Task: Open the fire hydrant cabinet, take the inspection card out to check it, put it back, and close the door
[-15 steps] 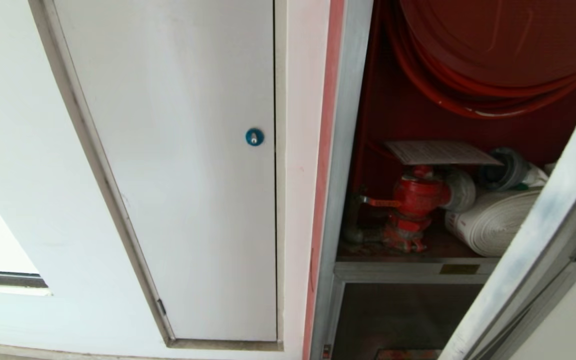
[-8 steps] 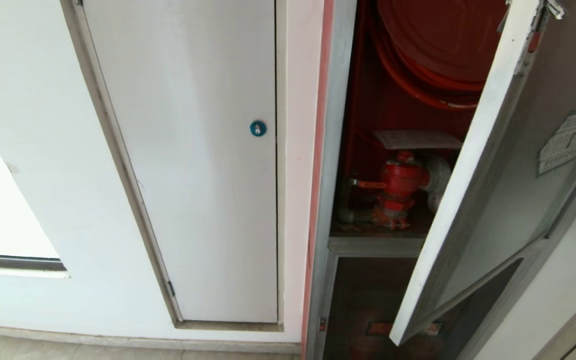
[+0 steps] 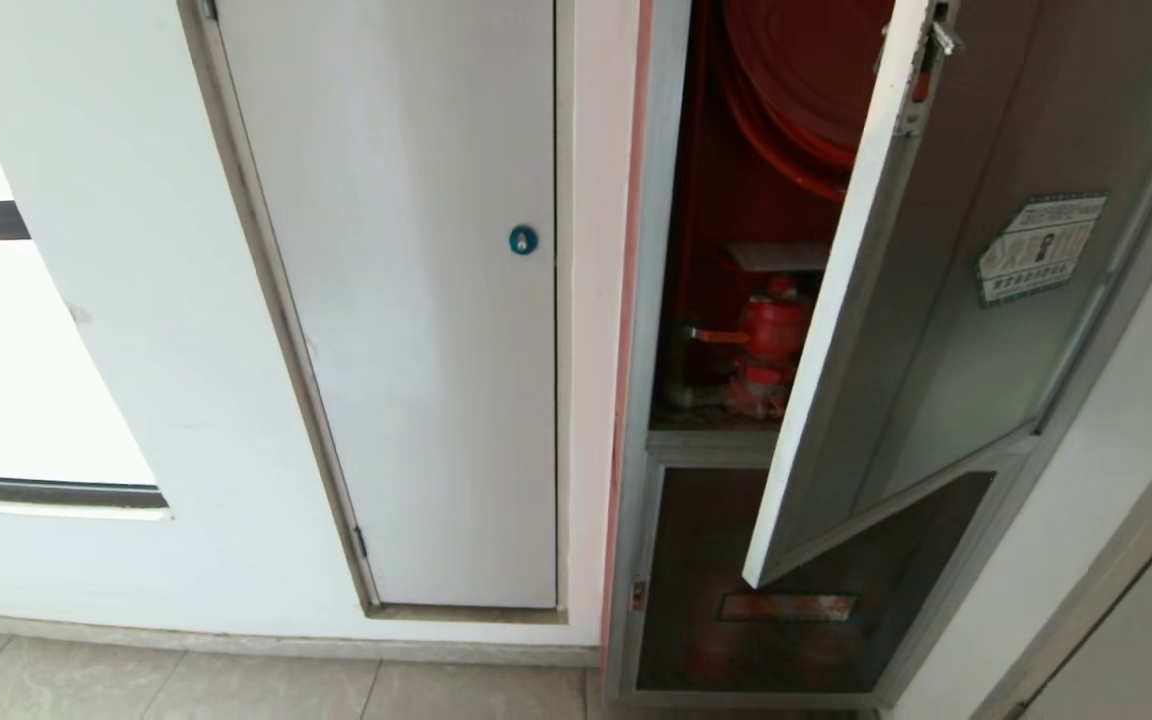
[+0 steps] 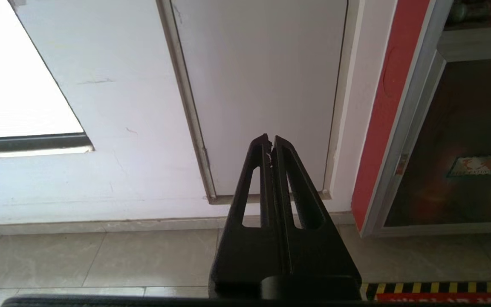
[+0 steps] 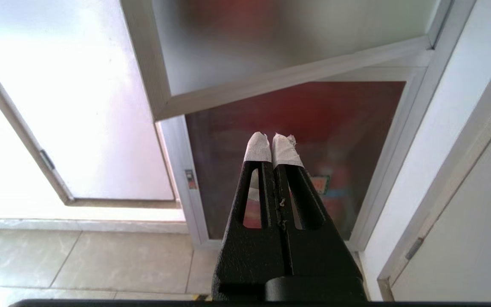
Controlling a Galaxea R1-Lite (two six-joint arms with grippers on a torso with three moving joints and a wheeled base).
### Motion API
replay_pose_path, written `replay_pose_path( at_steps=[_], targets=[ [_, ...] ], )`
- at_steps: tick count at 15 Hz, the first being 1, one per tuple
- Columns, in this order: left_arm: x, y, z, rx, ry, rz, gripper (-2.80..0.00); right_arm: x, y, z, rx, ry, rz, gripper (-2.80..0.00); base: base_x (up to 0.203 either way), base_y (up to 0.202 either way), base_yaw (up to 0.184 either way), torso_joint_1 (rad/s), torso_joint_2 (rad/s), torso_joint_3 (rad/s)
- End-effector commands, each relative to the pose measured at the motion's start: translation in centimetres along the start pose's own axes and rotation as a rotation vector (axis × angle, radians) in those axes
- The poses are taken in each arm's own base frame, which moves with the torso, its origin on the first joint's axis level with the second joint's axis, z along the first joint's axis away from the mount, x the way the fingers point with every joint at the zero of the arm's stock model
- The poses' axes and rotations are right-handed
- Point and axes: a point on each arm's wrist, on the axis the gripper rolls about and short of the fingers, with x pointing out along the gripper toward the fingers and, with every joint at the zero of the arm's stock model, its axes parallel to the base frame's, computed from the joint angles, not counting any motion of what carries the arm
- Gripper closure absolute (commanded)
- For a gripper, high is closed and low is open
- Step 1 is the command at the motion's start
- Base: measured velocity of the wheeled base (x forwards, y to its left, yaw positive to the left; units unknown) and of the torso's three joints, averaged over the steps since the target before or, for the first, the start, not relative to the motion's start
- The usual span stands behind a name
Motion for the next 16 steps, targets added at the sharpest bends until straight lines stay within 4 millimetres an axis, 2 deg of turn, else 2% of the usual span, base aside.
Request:
replay_pose_path(
  at_steps=[1, 8, 16],
  targets=[
    [0.1, -0.02, -0.34, 0.0, 0.014, -0.001, 0.0, 0.03, 0.0, -0.08, 0.0, 0.004, 0.0, 0.0, -0.196, 0.0, 0.001, 0.003, 0.0, 0.002],
    [0.1, -0.02, -0.3, 0.0, 0.01, -0.001, 0.0, 0.03, 0.0, -0.08, 0.0, 0.004, 0.0, 0.0, -0.177, 0.0, 0.001, 0.003, 0.0, 0.001],
    [0.1, -0.01, -0.27, 0.0, 0.007, 0.001, 0.0, 0.03, 0.0, -0.08, 0.0, 0.004, 0.0, 0.0, 0.0, 0.0, 0.0, 0.0, 0.0, 0.0]
  ],
)
